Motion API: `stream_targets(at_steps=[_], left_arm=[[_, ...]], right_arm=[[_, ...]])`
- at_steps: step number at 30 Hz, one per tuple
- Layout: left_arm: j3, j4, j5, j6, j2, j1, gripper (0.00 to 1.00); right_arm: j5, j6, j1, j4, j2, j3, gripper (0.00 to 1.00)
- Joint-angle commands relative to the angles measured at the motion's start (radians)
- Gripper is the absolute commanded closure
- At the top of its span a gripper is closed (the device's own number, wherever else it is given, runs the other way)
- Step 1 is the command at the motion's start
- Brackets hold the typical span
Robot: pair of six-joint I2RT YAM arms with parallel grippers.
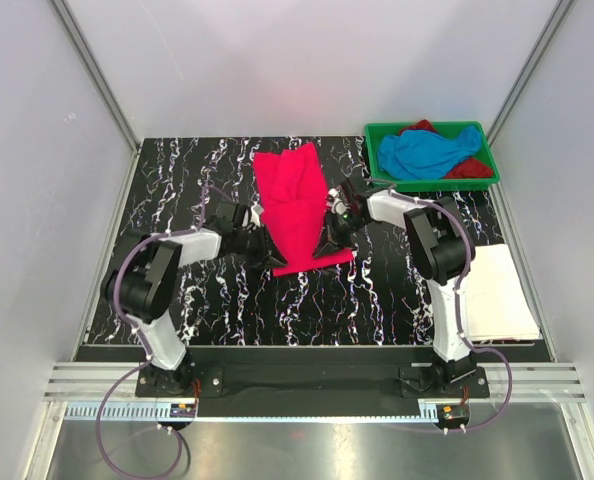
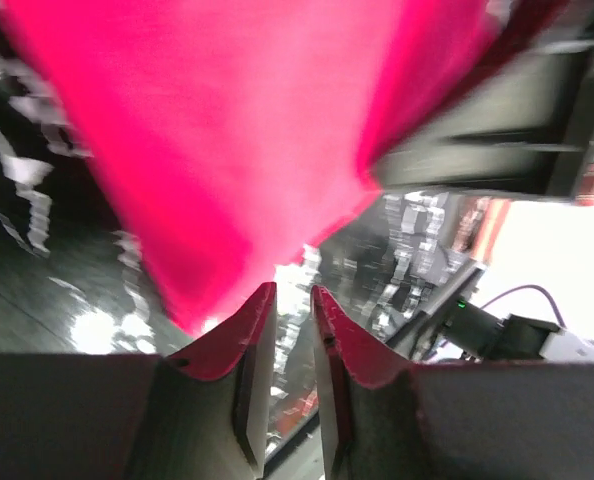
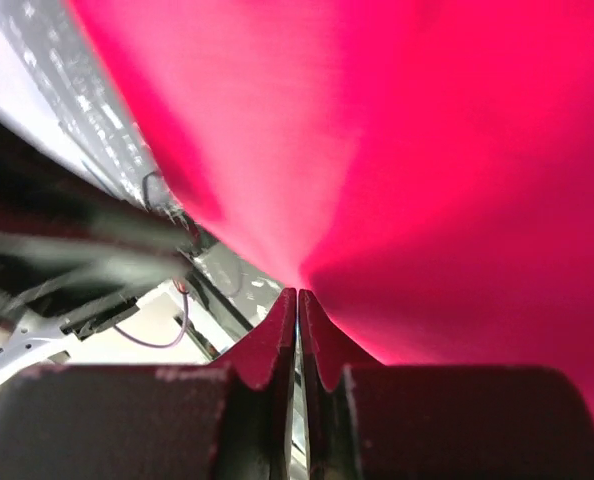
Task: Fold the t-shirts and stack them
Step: Fold the tshirt
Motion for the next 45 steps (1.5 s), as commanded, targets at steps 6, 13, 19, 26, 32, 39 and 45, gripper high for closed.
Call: stream_targets(at_steps=[6,13,19,26,32,39,45], left_arm=[[0.004,0.059,0.011,0.027,0.172,0.013,0.82],[0.093,-0.02,0.023,0.05,0.048,0.057,0.73],[0.255,0.016,0.115,0.029,0.144,0.157,0.7],[0.451,-0.028,0.013,0.095,0.295,0.235,0.58],[0.551,-0.074,-0.061,0.142,0.352,0.233,0.56],[0.545,-0.076,-0.061,0.147,0.382,0.223,0.56],[0.556,-0.056,-0.047,0.126,0.411,0.212,0.58]], right_arm=[[-0.01,-0.064,-0.113,0.065,-0.052,-0.172,0.91],[0.051,-0.102,-0.118,-0.037,-0.099,-0.04,0.91],[0.035,-0.068,-0.118,-0.056,0.014,0.221,0.86],[0.154,-0.082,-0.141,-0.128,0.17,0.492,0.43],[0.307,-0.245,-0.17,-0.29,0.269,0.718,0.36],[0.364,-0.309,-0.178,-0.323,0.348,0.853,0.38],[0.326,-0.294,-0.181,-0.313,0.393,0.907,0.49]])
